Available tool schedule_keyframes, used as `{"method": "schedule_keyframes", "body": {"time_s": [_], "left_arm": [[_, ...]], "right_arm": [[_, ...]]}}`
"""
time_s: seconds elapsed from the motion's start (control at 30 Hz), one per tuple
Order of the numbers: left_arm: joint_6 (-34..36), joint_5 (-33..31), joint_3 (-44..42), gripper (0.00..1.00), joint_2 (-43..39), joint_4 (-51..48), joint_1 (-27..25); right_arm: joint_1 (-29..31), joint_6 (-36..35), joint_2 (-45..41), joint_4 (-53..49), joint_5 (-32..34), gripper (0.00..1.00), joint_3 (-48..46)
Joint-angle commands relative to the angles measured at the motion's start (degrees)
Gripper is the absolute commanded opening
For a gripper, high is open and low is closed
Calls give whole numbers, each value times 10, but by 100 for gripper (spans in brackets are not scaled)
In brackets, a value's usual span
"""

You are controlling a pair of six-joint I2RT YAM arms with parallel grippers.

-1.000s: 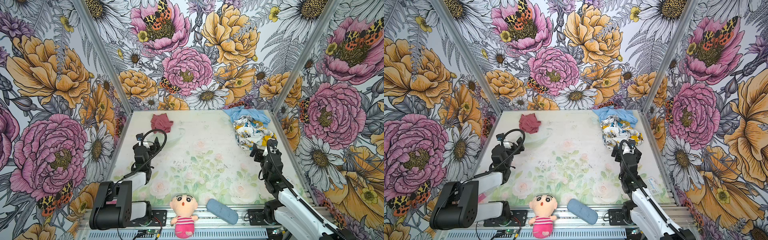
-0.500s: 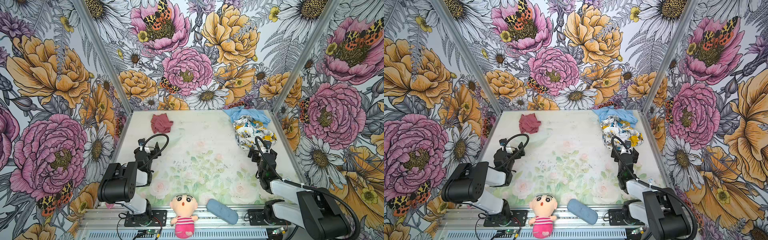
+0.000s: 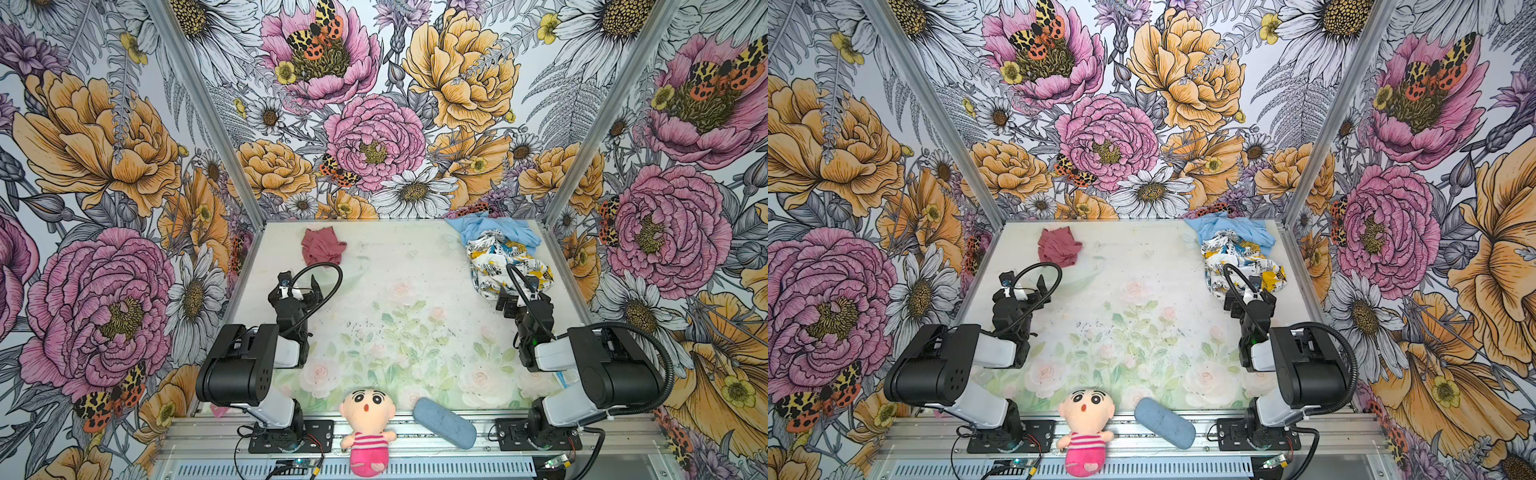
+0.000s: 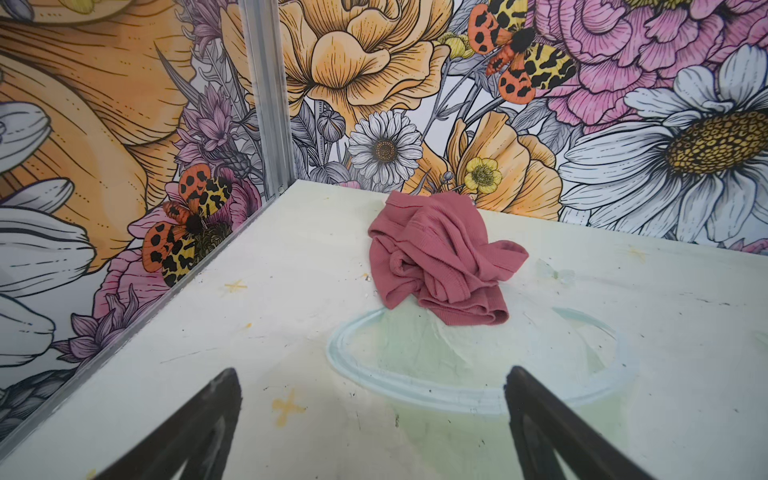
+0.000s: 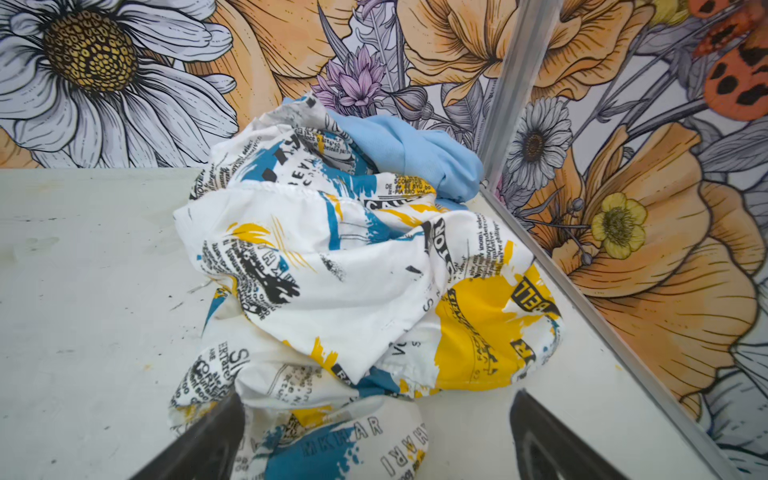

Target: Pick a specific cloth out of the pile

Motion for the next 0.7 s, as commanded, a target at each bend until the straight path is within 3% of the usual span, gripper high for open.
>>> {"method": "schedule_keyframes", "body": {"time_s": [0.0,0.57,0.6,0.67], "left_arm": [[11,-18,22,99,-7,-42,-2],[19,-24,38,99,-7,-72,-9],[19,-25,38,99,-6,-70,-9],[19,-43,32,99,-6,-59,-13]], "right_arm": [[-3,-9,-4,-55,-56,99,57],[-2,-8,-2,-47,-51,100,53],[-4,-2,-3,-34,-43,100,44],[-8,30,-2,44,35,99,5]]}}
